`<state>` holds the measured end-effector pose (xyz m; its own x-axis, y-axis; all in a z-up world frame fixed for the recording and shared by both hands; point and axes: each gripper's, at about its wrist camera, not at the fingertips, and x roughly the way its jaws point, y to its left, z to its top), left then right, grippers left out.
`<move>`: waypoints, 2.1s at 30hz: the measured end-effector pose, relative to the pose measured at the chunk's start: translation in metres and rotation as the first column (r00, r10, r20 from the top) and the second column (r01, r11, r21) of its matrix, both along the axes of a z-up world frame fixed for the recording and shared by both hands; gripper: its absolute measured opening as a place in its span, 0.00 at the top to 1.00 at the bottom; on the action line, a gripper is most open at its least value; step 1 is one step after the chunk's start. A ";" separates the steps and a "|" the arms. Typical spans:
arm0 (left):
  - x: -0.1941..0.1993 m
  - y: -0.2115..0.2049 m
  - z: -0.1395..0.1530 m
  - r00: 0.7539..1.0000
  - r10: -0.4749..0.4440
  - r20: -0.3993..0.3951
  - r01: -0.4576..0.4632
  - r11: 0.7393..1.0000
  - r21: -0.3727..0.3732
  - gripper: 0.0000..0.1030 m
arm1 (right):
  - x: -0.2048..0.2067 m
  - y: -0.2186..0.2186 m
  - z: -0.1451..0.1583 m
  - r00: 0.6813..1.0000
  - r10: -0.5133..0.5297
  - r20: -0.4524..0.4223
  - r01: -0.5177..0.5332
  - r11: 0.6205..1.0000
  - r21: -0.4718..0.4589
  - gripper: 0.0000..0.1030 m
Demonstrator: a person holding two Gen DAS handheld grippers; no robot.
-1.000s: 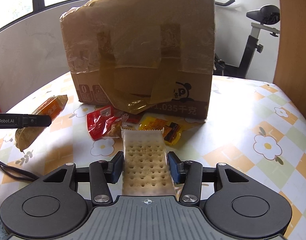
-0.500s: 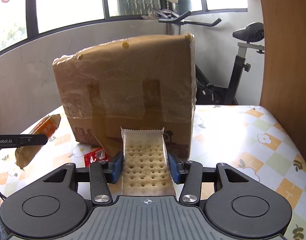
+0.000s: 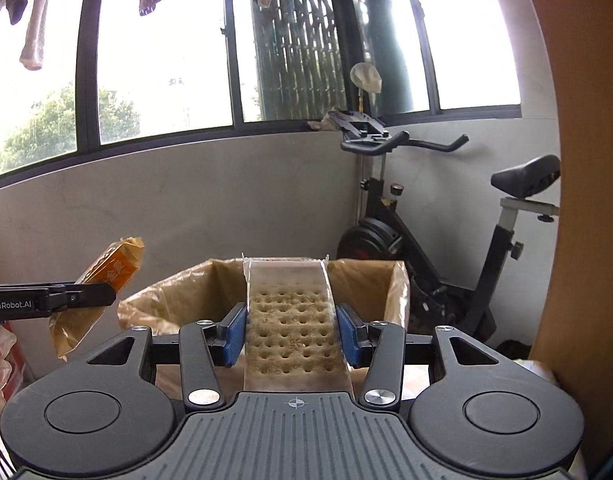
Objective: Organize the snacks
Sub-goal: 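Lift the cracker packet and wafer bar over the box and release them inside, then withdraw both open tools from the box toward the red and yellow packets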
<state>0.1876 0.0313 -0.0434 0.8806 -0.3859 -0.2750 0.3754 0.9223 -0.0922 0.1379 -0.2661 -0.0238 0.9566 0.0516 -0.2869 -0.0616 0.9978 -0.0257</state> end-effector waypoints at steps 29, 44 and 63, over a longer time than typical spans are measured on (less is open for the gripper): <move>0.088 -0.012 -0.017 0.993 0.094 -0.073 -0.079 0.980 0.180 0.28 | 0.102 0.016 -0.032 0.983 -0.135 -0.126 0.115 0.981 -0.155 0.45; 0.016 0.009 -0.009 0.999 0.025 -0.027 -0.021 0.991 0.135 0.27 | 0.006 0.032 -0.029 0.999 -0.032 -0.018 0.030 0.992 -0.123 0.44; -0.016 0.032 -0.091 0.976 0.088 -0.200 -0.073 0.994 0.083 0.28 | -0.041 0.028 -0.097 0.994 -0.049 -0.097 0.039 0.994 -0.101 0.42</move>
